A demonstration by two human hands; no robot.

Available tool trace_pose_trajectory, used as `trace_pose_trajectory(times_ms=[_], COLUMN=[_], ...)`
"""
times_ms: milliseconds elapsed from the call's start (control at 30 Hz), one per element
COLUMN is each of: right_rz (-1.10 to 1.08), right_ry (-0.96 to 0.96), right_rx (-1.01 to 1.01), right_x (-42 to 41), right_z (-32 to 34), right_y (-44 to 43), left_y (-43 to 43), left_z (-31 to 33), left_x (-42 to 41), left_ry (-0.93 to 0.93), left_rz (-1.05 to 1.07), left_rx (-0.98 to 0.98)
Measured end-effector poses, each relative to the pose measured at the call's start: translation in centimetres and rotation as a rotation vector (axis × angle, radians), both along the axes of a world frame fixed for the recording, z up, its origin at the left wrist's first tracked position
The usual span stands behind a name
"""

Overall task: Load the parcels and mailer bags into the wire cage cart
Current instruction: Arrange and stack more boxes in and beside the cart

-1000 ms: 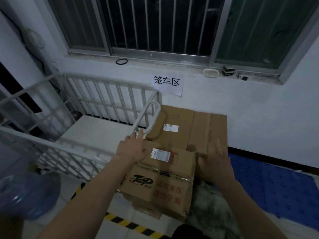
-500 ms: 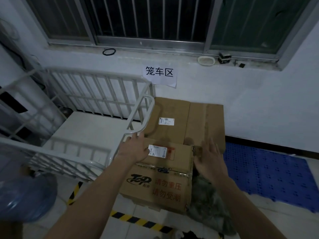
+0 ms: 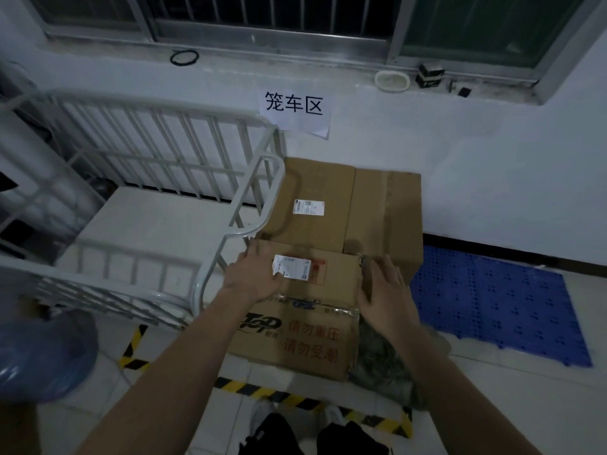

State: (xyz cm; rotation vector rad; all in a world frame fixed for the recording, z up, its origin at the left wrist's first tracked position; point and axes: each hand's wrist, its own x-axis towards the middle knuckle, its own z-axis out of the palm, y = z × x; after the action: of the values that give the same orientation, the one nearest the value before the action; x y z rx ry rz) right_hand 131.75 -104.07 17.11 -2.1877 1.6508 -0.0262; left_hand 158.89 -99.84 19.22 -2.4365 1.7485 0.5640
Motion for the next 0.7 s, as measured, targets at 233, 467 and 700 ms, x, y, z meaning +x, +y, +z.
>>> trace_pose_trajectory(times_ms=[233, 467, 700], right_rz=[-0.085, -0.141, -0.224], right_ry=[0.038, 0.017, 0.082], right_rx=[0.119, 0.145, 0.23], right_x=[2.4, 3.1, 3.3], right_z=[-4.4, -11.4, -19.6], right_y=[1.6, 2.3, 1.9], left_y=[0.3, 0.3, -0.2], left_z=[-4.6, -13.5, -23.4], left_x=[3.3, 6.3, 7.9], left_ry=[0.097, 0.133, 0.126], left_rz=[-0.022, 0.039, 0.049], left_rx=[-0.029, -0.041, -0.021])
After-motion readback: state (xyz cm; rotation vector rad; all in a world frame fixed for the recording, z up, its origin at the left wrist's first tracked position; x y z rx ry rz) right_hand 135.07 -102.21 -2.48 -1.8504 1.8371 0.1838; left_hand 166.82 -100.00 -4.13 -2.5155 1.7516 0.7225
